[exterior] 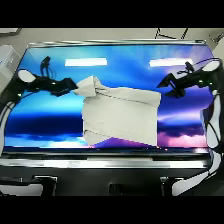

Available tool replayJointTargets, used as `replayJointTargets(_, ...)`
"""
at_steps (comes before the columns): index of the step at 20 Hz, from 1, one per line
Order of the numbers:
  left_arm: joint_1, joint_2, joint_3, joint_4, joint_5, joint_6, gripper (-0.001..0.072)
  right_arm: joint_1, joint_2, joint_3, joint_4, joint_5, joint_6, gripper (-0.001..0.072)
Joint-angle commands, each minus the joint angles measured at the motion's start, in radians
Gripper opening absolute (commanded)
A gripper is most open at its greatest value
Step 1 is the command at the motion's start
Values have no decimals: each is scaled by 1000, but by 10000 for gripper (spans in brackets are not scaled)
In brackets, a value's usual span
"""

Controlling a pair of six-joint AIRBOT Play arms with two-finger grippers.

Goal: Fold the clothes and pants, and hang the long-sleeved shirts on hangers.

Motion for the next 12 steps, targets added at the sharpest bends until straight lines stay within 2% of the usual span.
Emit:
replayJointTargets(1, 135, 28, 8, 136, -339, -78, 711, -100, 53, -27, -200, 190, -24, 652)
replayJointTargets(2, 160, 43, -23, 164, -386, -77, 710, -124, 93, -95, -274, 210, -36, 651)
replayJointTargets(4, 175, 81, -153, 167, -390, -45, 709, -151, 198, -308, -307, 148, -58, 649)
replayJointTargets(6, 145, 114, -344, 100, -318, -20, 709, -149, 294, -541, -288, 56, -98, 650)
replayJointTargets(8, 91, 119, -505, -23, -241, 51, 708, -150, 355, -720, -222, 2, -136, 650)
replayJointTargets(12, -37, 116, -659, -183, -95, 133, 703, -150, 401, -883, -161, -41, -155, 648)
